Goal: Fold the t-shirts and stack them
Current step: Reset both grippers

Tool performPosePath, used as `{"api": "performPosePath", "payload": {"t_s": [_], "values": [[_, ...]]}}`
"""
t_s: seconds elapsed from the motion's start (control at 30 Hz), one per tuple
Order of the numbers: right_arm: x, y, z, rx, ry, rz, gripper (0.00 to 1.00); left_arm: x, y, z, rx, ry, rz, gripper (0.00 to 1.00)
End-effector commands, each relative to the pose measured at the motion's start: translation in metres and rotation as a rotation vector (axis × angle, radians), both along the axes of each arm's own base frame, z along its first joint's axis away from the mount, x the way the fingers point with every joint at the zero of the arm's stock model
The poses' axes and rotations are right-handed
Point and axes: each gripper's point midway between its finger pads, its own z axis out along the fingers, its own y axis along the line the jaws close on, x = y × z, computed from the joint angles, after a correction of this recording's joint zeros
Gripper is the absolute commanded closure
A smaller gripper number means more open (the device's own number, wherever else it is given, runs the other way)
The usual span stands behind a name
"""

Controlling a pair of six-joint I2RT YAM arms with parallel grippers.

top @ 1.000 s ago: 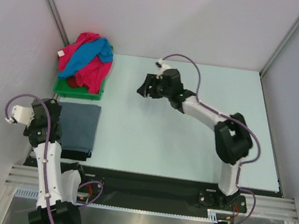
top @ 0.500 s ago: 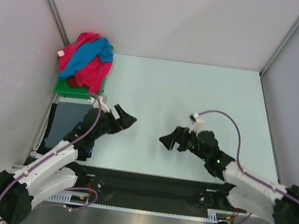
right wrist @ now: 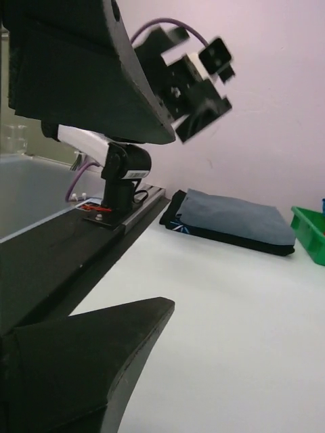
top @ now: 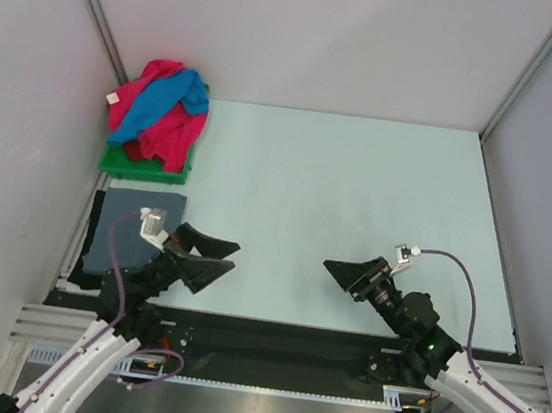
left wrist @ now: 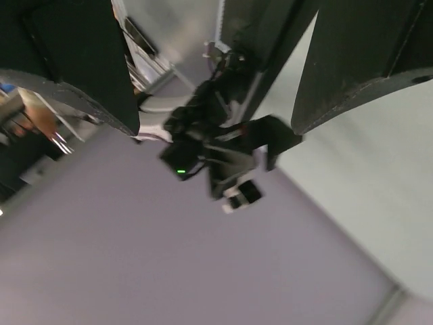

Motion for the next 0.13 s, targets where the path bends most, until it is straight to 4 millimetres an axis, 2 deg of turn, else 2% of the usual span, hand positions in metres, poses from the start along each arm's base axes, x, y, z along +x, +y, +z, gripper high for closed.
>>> {"api": "performPosePath", "payload": {"t_s": [0.0,0.07,0.1], "values": [[-0.01,-0.002,-0.066,-0.1,0.11,0.022,0.0,-0.036,-0.006,-0.048,-0.039,0.009,-0.19,0.0],[-0.024,0.009,-0.058,-0.082,0.071,0.116,0.0,-0.06,-0.003,-0.028,-0.102,-0.044,-0.29,0.0],[-0.032,0.016,-0.028,0.003,-0.026,0.18,0.01,-0.079,0.005,-0.006,-0.168,-0.148,-0.329,0.0]]}}
